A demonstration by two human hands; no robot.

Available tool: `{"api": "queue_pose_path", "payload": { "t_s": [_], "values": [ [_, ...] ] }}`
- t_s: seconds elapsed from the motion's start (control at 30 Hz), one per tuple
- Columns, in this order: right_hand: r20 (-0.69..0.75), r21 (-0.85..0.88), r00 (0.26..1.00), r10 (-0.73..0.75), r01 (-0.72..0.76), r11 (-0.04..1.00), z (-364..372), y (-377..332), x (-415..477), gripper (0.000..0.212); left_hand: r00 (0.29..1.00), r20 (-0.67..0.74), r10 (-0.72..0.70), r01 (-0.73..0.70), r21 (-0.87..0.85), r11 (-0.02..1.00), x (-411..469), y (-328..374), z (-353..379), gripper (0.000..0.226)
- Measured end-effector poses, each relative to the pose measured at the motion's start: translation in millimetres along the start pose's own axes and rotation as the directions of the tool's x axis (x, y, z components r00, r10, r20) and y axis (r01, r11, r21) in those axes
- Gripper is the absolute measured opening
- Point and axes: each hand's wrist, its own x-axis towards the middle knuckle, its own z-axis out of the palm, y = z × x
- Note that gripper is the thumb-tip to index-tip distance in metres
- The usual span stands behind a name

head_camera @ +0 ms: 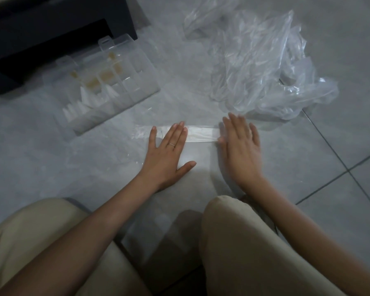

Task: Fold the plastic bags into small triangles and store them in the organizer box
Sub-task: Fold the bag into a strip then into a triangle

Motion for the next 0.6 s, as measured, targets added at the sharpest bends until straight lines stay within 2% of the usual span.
{"api": "queue_pose_path", "payload": {
  "t_s": [0.07,0.13,0.33,0.5,0.53,0.6],
  "values": [
    [0.215,-0.034,0.975,-0.052,0.06,0.998,8,-3,-6,0.068,1.0,0.005,-0.006,0.006,0.008,1.0,0,-1,-1,0.086],
    [0.294,-0.062,0.953,-0.067,0.088,0.994,16,3,-8,0.081,1.0,0.001,-0.004,0.004,0.004,1.0,1,1,-2,0.086],
    [0.28,-0.103,0.96,-0.002,0.032,0.994,21,21,-11,0.095,0.999,0.004,-0.034,0.034,0.028,0.999,-3,-2,-3,0.087],
    [0.278,-0.118,0.96,-0.009,0.043,0.992,20,22,-10,0.096,0.957,0.08,-0.28,0.277,0.046,0.96,-3,11,-20,0.094],
    [0.273,-0.12,0.962,-0.008,0.042,0.992,21,21,-10,0.092,0.968,0.042,-0.249,0.248,0.041,0.968,2,17,-25,0.095],
    [0.259,-0.115,0.966,0.004,0.027,0.993,23,20,-10,0.081,0.997,-0.055,-0.049,0.048,-0.014,0.999,17,34,-29,0.09]
  ]
}}
